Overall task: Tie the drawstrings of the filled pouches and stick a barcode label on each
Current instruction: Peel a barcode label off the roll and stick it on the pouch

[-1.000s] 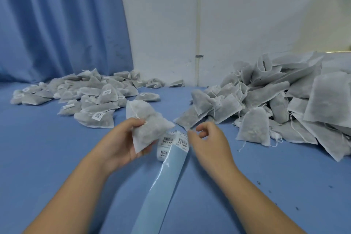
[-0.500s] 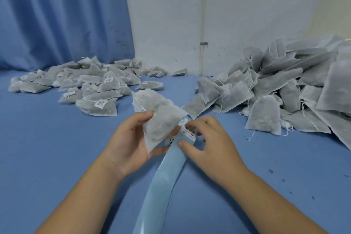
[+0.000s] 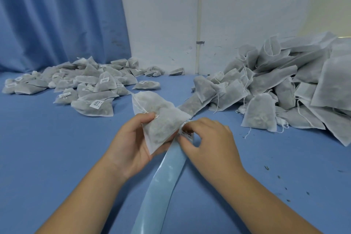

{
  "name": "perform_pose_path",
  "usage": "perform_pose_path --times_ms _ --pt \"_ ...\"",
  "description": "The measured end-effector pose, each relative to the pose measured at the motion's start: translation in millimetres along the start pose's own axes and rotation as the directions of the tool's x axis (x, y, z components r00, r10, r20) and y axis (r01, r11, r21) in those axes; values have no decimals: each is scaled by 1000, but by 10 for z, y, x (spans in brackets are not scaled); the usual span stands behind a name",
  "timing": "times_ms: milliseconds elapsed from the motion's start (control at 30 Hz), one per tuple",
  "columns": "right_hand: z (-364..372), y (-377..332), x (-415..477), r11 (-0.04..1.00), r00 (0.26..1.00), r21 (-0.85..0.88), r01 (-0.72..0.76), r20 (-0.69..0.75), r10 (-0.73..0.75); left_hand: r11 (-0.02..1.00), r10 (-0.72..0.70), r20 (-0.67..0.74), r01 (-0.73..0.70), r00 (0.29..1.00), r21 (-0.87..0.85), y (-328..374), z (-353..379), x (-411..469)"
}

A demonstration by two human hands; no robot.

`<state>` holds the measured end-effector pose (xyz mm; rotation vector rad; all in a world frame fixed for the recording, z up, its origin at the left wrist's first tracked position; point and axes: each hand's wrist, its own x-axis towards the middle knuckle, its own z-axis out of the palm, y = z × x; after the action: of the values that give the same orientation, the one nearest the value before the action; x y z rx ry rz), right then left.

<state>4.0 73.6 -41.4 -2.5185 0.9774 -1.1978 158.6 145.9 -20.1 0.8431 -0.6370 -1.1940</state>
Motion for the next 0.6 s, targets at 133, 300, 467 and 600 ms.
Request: perform_pose_path --times_ms 133,300,467,600 --pt "-27 -33 -10 995 999 94 -44 15 43 999 9 2 -9 1000 36 -23 -11 12" --pt "-51 -59 -1 855 944 400 -331 158 291 1000 -6 48 6 999 15 -10 -13 0" --pt "-122 -59 14 590 839 598 -543 355 412 999 -28 175 20 984 49 36 -45 -55" --pt "-168 -41 30 464 794 653 -599 411 448 989 -63 303 18 951 149 30 -63 -96"
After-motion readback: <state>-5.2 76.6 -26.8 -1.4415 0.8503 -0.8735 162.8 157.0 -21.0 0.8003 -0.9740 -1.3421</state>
